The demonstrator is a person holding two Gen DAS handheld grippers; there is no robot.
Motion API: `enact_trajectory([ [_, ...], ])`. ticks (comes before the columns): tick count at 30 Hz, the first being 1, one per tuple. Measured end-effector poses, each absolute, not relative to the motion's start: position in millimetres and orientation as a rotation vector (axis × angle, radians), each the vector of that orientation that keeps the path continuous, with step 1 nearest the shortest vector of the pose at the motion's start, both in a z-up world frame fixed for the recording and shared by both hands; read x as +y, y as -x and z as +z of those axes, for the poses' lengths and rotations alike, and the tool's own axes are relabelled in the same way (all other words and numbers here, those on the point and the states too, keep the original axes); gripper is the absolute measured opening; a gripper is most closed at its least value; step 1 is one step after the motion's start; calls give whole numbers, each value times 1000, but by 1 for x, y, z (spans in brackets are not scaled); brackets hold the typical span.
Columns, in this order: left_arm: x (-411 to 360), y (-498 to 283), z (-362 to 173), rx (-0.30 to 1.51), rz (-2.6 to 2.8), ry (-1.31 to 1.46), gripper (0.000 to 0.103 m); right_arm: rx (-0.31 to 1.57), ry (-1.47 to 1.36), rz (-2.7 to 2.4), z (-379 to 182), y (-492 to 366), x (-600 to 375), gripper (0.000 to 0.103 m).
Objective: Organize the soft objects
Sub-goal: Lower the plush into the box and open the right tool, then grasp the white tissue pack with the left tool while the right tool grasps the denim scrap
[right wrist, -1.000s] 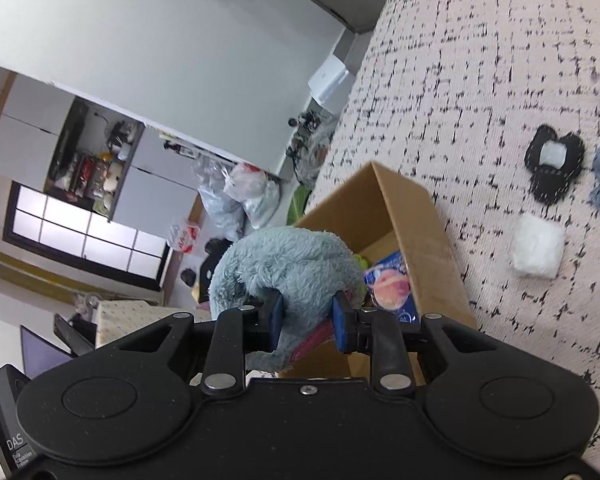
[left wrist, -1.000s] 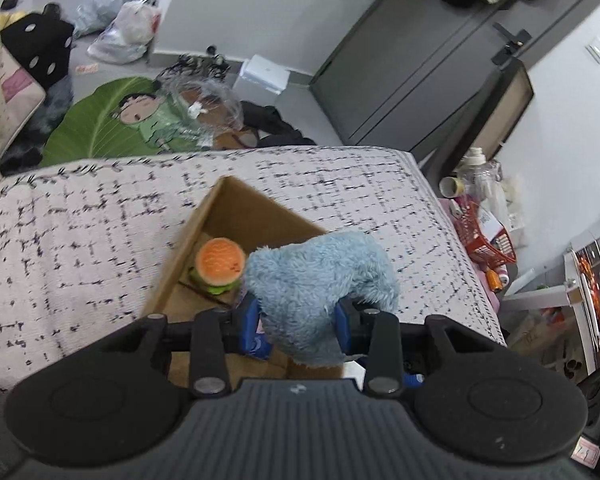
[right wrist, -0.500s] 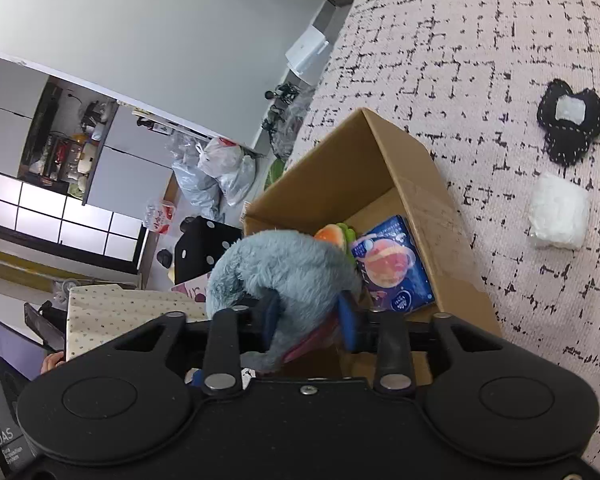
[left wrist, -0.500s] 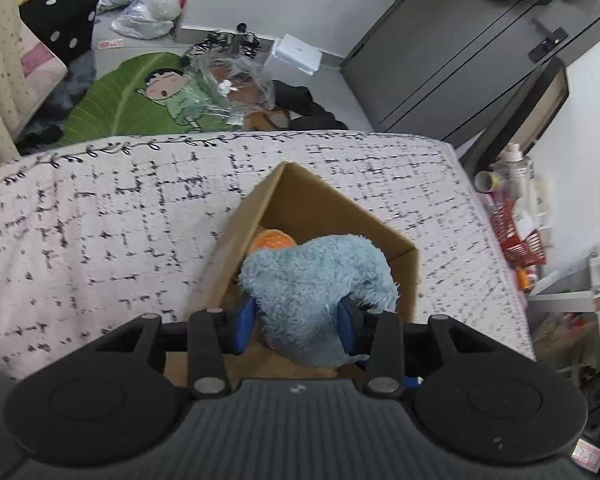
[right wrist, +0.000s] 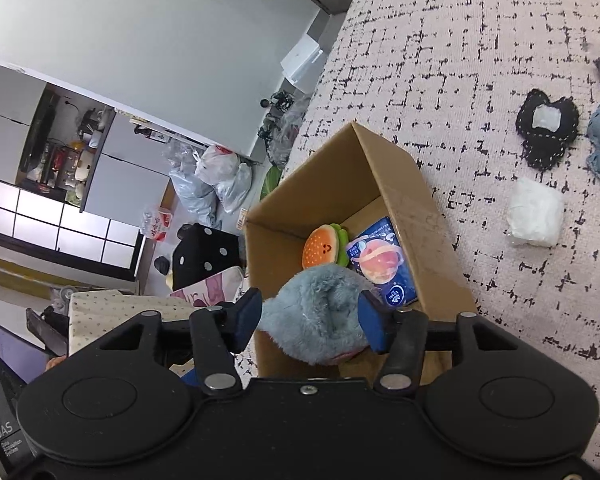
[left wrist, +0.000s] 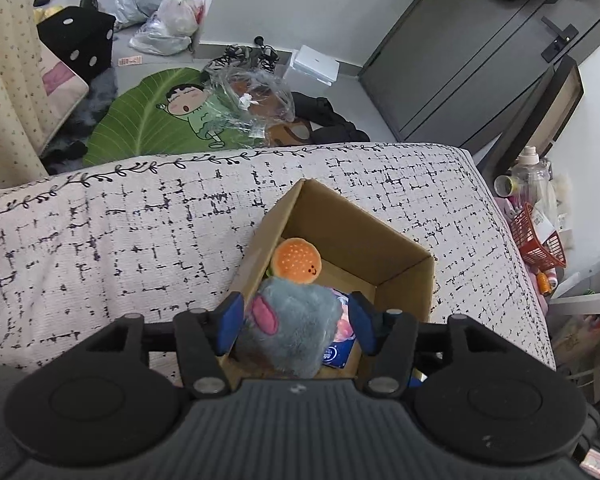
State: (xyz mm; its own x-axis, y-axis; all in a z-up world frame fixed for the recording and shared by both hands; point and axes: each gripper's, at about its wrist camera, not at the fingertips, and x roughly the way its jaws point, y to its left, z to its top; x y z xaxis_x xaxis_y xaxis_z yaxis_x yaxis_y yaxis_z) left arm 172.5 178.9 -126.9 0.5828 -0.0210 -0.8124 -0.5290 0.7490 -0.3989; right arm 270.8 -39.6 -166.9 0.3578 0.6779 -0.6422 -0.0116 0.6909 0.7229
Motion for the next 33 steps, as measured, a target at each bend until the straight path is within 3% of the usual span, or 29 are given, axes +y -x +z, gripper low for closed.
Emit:
enact_trajectory([
  [6,163,-169,-112,899,345,619,74,1096,-697,487,-152,-263,-55,67],
  [12,141,-168,-101,884,345,563,77,1069,-702,417,-141,-257,-86,84],
  [33,47,-190,-89,905,288,429,84,1006,-708,214,-137,-254,-186,99],
])
